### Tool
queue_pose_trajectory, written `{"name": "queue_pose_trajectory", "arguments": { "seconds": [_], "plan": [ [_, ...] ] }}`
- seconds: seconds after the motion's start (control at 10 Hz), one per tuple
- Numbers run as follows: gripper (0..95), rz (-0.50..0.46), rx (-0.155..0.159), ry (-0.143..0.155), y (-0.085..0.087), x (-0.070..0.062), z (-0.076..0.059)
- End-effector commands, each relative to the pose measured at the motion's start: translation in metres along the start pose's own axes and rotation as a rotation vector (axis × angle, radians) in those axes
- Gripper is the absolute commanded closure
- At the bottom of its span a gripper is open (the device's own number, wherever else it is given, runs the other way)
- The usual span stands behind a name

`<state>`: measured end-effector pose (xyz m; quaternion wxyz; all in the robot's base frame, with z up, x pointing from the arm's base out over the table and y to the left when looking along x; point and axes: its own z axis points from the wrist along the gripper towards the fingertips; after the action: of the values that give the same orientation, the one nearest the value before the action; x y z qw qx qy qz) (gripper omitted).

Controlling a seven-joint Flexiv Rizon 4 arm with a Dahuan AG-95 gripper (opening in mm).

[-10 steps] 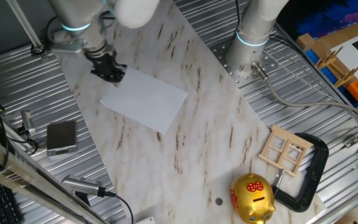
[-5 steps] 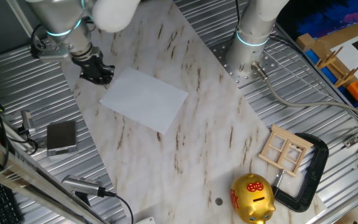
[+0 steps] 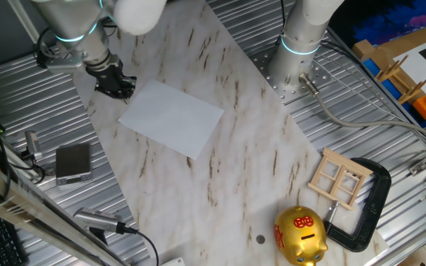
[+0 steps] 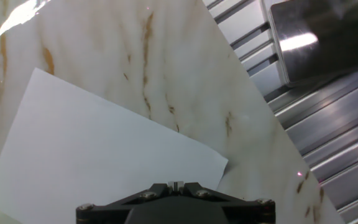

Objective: Flip over and spread out the paper that is laid flat on the table

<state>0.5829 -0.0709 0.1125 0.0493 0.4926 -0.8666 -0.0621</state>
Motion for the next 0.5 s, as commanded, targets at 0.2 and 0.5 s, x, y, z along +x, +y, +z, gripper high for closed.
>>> {"name": "queue_pose_trajectory", "arguments": {
  "seconds": [0.2,0.5],
  "plan": [
    [95.0,-0.024,-0.020,0.010,-0.0028,-0.0014,-0.0006],
    [95.0,-0.033,-0.027,0.012,-0.0028,-0.0014,-0.0006]
  ]
}}
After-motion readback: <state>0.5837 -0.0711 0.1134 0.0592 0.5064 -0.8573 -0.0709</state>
